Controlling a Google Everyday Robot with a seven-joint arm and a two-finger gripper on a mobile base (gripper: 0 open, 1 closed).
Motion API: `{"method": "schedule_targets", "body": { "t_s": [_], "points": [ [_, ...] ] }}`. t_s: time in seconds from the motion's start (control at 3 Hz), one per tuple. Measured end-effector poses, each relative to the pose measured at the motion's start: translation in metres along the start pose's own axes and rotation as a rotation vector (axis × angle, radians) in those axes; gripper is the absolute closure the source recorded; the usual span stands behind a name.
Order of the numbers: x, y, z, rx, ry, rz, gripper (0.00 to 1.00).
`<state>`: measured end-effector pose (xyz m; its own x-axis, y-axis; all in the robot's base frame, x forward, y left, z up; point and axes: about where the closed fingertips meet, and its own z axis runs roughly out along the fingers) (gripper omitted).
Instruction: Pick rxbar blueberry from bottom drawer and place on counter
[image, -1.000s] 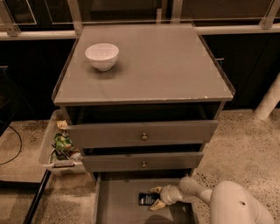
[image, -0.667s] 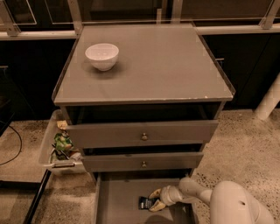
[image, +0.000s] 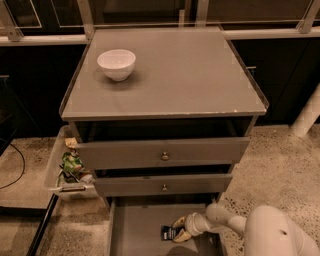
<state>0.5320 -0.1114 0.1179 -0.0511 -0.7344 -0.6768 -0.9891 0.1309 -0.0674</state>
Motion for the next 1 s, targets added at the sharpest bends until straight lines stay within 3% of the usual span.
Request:
{"method": "schedule_targets", "body": {
  "t_s": [0.67,1.0],
  "points": [
    [-0.009,-0.005,-0.063,0.075,0.028,-0.058,1.00],
    [-0.022,-0.013,-0.124,0.115,0.029,-0.109,1.00]
  ]
}}
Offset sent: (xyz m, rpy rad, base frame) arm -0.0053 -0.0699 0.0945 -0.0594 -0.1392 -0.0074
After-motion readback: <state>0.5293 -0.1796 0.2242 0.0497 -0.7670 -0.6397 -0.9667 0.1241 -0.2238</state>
